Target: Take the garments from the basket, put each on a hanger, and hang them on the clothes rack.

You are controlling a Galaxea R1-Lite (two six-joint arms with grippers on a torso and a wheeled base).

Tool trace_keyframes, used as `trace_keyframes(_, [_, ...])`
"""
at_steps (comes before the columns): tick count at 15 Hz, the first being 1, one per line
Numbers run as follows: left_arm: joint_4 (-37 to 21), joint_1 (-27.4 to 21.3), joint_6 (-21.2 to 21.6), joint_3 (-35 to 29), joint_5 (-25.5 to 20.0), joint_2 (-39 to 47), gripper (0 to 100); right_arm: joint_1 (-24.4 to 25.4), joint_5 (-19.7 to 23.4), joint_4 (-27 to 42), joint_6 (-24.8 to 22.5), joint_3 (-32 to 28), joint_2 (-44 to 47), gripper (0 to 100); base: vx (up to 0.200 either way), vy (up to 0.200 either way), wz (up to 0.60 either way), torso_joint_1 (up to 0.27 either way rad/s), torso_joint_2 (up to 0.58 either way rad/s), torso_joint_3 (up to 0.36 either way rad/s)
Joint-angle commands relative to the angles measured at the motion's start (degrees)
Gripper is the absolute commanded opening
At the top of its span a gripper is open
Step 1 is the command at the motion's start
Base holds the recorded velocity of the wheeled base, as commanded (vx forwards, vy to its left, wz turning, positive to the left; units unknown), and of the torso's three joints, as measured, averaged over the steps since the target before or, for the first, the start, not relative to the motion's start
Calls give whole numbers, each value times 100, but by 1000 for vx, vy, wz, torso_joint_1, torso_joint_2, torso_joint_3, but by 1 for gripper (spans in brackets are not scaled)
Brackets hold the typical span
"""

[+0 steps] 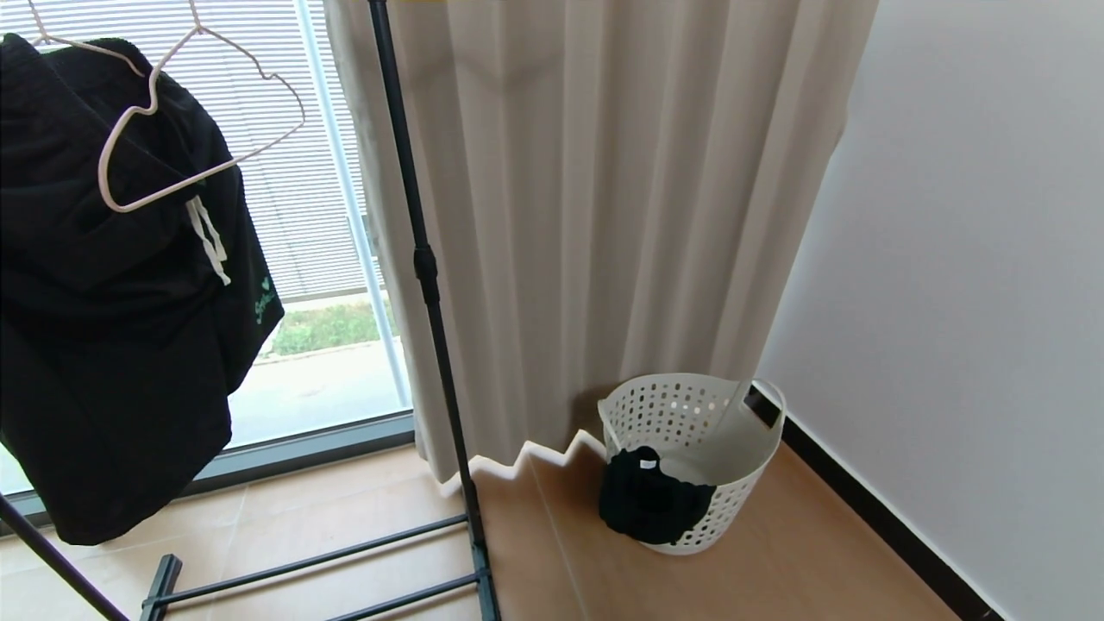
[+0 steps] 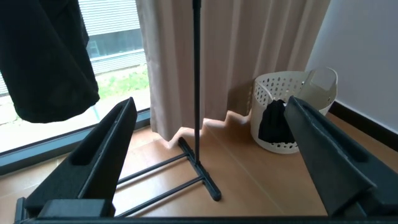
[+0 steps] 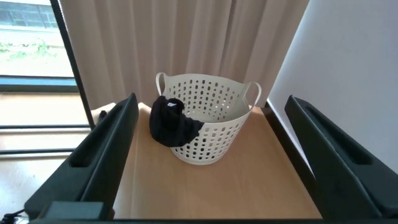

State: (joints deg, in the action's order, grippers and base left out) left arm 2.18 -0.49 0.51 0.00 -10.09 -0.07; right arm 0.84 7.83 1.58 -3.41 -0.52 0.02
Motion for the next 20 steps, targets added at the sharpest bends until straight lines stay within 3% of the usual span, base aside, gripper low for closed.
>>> trace_keyframes(1, [10, -4, 2, 0, -1, 7, 100, 4, 0, 0, -1, 0, -2, 100, 200, -200, 0, 2, 2, -2])
trace_keyframes(16, [10, -4, 2, 0, -1, 7, 100, 4, 0, 0, -1, 0, -2, 100, 13, -13, 0, -1, 0, 0])
trace_keyframes(20, [10, 5, 2, 0, -1, 7, 100, 4, 0, 9, -1, 0, -2, 100, 0, 0, 0, -32, 250, 213])
